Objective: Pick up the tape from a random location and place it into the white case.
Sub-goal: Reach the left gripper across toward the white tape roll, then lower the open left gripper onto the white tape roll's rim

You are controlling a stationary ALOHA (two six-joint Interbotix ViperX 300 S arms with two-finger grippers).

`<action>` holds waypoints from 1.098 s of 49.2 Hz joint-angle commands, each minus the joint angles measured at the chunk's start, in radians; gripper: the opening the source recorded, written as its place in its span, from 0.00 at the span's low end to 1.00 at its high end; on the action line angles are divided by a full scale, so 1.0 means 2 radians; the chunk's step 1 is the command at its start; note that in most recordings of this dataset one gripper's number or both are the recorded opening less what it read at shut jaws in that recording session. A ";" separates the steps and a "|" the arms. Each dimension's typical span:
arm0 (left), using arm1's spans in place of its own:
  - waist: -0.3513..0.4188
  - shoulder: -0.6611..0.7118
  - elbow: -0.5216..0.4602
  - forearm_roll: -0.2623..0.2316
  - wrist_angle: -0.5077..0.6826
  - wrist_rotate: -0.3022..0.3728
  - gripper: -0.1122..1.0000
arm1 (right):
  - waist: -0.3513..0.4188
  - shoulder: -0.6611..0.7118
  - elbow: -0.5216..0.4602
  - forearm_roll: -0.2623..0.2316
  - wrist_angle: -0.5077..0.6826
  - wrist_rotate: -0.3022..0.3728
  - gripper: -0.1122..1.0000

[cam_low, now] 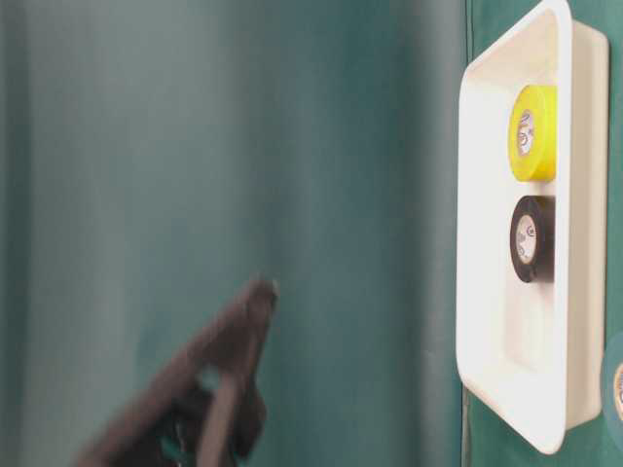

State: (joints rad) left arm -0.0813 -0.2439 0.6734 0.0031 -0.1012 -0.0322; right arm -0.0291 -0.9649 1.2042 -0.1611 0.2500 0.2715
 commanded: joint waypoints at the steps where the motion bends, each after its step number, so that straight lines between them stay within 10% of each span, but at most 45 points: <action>1: 0.001 0.027 -0.053 -0.002 0.007 0.000 0.92 | 0.001 0.004 -0.008 0.000 -0.005 0.000 0.88; 37: 0.001 0.177 -0.265 -0.002 0.094 0.013 0.92 | 0.001 0.004 -0.007 -0.002 -0.002 0.000 0.88; 54: 0.002 0.229 -0.377 0.000 0.290 0.002 0.92 | 0.001 0.005 -0.007 -0.003 -0.002 -0.001 0.88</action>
State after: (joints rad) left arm -0.0813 0.2071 0.0107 0.0031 0.3743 -0.0291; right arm -0.0291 -0.9633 1.2042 -0.1641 0.2516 0.2715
